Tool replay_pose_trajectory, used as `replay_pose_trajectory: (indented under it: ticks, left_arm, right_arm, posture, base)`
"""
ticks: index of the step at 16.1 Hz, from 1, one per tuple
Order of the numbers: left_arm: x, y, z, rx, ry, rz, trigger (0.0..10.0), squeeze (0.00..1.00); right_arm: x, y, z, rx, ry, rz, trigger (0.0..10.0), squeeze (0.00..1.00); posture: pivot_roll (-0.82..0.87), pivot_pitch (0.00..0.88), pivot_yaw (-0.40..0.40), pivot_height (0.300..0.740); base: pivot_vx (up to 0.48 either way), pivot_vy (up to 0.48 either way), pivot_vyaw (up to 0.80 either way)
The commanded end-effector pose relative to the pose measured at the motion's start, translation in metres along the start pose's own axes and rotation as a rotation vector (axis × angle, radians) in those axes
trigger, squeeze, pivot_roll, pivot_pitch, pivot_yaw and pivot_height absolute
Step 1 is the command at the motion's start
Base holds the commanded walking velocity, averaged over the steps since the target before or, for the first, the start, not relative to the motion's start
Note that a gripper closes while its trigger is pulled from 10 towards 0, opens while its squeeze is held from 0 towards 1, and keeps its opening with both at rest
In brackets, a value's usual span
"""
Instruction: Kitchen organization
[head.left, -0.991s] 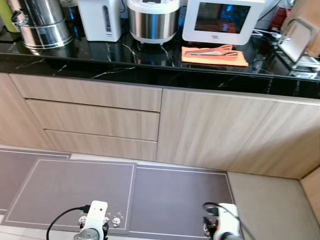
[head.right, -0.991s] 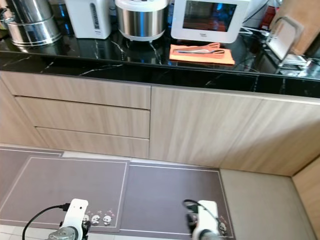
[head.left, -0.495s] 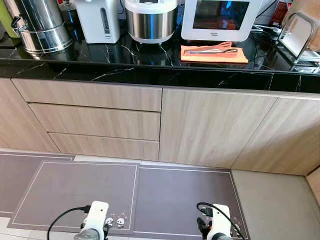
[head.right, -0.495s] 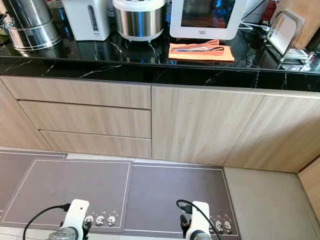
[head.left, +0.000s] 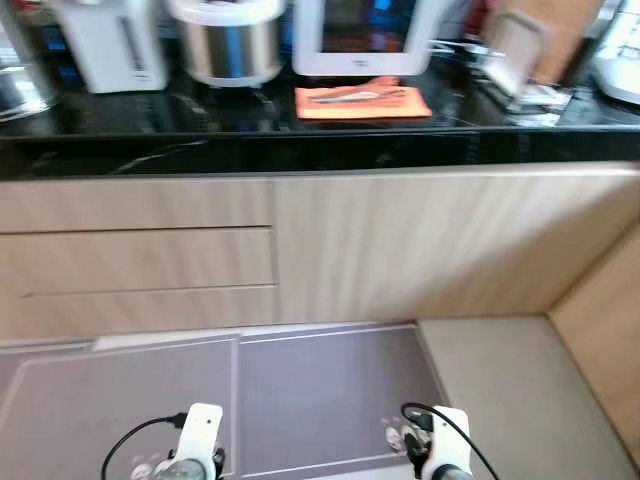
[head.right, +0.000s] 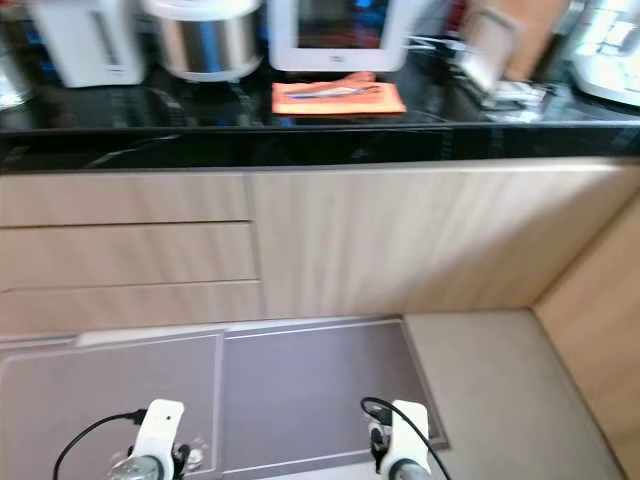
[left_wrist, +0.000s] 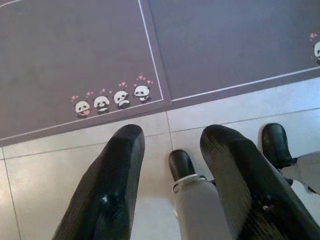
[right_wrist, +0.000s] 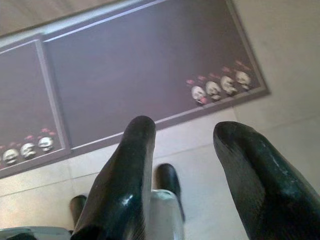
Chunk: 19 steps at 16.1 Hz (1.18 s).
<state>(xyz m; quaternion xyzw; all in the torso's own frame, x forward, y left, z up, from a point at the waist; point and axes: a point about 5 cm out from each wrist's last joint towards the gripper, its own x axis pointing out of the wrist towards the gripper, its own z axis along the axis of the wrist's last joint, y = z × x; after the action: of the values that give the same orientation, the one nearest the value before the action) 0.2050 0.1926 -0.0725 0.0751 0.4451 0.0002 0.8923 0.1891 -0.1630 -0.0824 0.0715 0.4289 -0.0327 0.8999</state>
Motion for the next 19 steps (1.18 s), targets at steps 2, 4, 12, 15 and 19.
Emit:
replay_pose_trajectory:
  ticks: [2,4,12,15,19]
  left_arm:
    - [-0.001,0.007,-0.005,-0.043,-0.003,0.033,10.0,0.0]
    - [-0.001,0.008,-0.004,-0.04,-0.005,0.041,10.0,0.0]
    - [0.002,-0.004,0.013,0.025,-0.048,0.014,10.0,0.0]
    - [0.002,-0.006,0.014,0.038,-0.048,0.007,10.0,0.0]
    - [0.002,-0.004,0.012,0.034,-0.043,0.011,10.0,0.0]
  right_arm:
    - [0.0,0.0,-0.002,0.012,0.014,-0.01,10.0,0.0]
    - [0.0,-0.001,-0.001,0.019,0.012,-0.016,10.0,0.0]
    - [0.0,0.002,-0.004,-0.006,0.023,-0.006,10.0,0.0]
    - [0.0,0.002,-0.003,-0.009,0.028,-0.004,10.0,0.0]
    - [0.001,0.002,-0.001,-0.014,0.027,-0.005,10.0,0.0]
  posture:
    - [-0.06,0.0,-0.04,0.74]
    - [-0.06,0.0,-0.038,0.74]
    - [-0.06,0.0,-0.029,0.74]
    - [-0.06,0.0,-0.033,0.74]
    - [-0.05,0.0,-0.037,0.74]
  base:
    - [0.0,0.0,-0.75]
    - [0.0,0.0,-0.75]
    - [0.0,-0.297,0.0]
    - [0.0,-0.48,0.0]
    - [0.0,-0.48,-0.64]
